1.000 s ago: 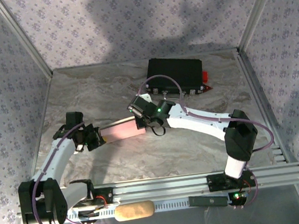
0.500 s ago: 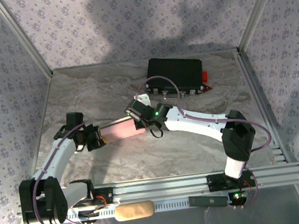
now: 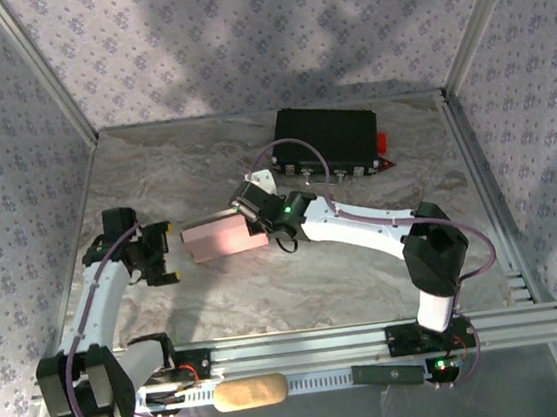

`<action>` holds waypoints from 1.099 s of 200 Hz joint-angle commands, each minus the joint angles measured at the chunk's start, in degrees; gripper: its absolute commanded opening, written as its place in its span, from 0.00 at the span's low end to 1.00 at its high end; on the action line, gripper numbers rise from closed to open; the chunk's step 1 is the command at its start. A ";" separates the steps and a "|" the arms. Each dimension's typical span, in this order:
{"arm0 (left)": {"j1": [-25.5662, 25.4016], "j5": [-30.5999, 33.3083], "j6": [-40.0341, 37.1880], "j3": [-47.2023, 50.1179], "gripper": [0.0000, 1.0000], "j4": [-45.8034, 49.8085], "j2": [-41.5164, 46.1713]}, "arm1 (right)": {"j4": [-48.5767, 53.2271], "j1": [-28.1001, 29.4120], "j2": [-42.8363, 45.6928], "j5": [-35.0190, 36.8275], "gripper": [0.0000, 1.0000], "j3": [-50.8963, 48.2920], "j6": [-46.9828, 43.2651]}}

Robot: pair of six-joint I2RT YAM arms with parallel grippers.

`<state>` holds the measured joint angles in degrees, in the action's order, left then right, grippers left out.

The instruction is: Fold the paper box

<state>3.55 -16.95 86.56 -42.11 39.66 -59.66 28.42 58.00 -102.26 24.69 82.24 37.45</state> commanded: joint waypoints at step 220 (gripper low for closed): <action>-3.79 0.08 -88.17 -19.93 0.38 12.39 -8.45 | 5.32 -1.31 -3.31 -5.69 0.00 2.31 -5.54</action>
<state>0.23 -18.02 0.58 -60.82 52.10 -67.09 29.78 56.69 -103.04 21.63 84.20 32.91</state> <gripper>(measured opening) 0.392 0.061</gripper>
